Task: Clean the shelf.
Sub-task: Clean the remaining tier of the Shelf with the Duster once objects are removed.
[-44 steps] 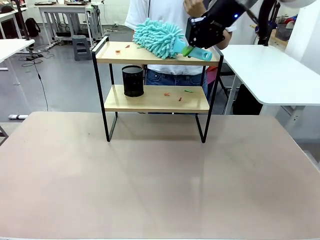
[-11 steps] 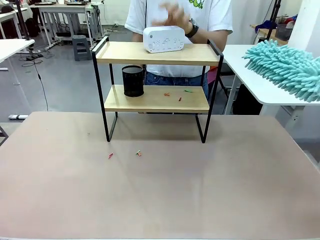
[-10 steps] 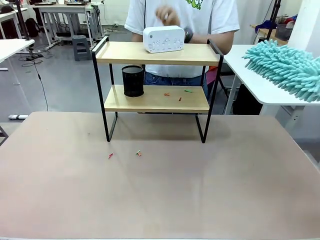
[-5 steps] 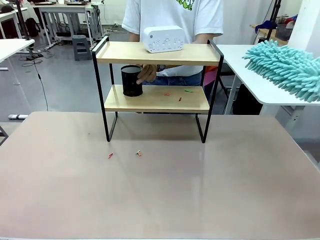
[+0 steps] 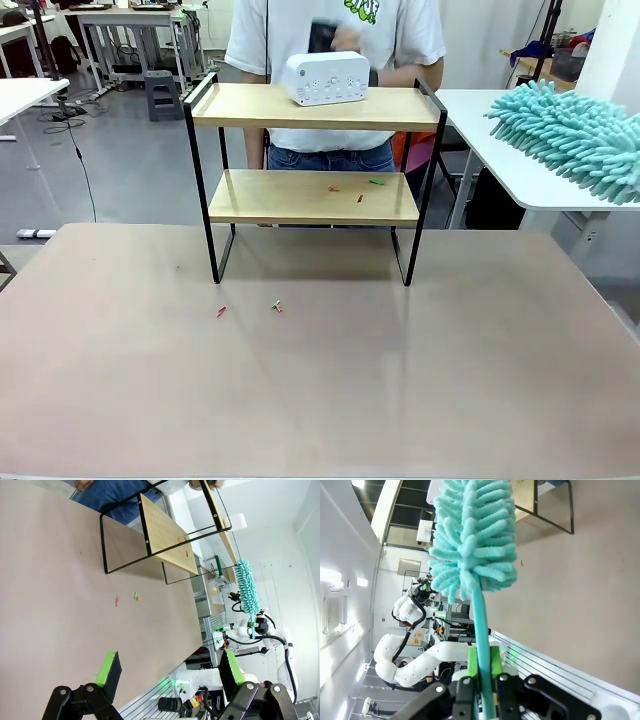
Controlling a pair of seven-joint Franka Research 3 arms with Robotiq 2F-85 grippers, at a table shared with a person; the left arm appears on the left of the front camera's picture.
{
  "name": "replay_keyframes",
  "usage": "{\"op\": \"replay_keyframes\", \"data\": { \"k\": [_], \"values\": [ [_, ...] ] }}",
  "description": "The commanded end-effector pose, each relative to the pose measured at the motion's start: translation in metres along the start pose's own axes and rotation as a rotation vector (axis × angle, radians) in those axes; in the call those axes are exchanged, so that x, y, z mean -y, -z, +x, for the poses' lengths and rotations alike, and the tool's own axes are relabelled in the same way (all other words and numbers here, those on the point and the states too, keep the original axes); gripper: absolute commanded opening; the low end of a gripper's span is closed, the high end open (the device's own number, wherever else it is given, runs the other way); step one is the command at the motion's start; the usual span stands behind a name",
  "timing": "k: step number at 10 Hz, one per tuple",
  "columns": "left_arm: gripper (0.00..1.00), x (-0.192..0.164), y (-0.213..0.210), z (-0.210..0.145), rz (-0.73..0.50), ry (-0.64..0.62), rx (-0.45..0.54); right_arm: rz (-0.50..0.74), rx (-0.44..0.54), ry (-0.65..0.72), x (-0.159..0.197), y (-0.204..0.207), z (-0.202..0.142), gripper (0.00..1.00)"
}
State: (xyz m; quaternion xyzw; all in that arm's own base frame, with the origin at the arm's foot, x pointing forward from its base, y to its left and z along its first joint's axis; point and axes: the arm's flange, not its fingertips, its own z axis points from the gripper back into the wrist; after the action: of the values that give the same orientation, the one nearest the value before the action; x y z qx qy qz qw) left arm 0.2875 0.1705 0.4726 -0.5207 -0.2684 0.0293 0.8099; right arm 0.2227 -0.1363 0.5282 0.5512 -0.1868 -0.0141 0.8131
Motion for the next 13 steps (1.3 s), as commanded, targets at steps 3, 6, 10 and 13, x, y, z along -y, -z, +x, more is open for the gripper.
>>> {"op": "replay_keyframes", "data": {
  "k": [3, 6, 10, 13],
  "values": [
    [1.00, 0.001, 0.002, 0.001, -0.022, 0.018, 0.017, -0.018, -0.054, -0.020, -0.015, -0.001, -0.013, 0.12],
    [1.00, 0.001, 0.002, 0.001, -0.022, 0.018, 0.017, -0.159, -0.293, -0.066, -0.034, 0.050, -0.060, 0.12],
    [1.00, 0.001, 0.002, 0.001, -0.022, 0.018, 0.017, -0.176, -0.412, -0.131, -0.038, 0.182, -0.054, 0.12],
    [1.00, 0.001, 0.002, 0.001, -0.022, 0.018, 0.017, -0.224, -0.430, -0.137, -0.072, 0.161, -0.019, 0.12]
  ]
}}
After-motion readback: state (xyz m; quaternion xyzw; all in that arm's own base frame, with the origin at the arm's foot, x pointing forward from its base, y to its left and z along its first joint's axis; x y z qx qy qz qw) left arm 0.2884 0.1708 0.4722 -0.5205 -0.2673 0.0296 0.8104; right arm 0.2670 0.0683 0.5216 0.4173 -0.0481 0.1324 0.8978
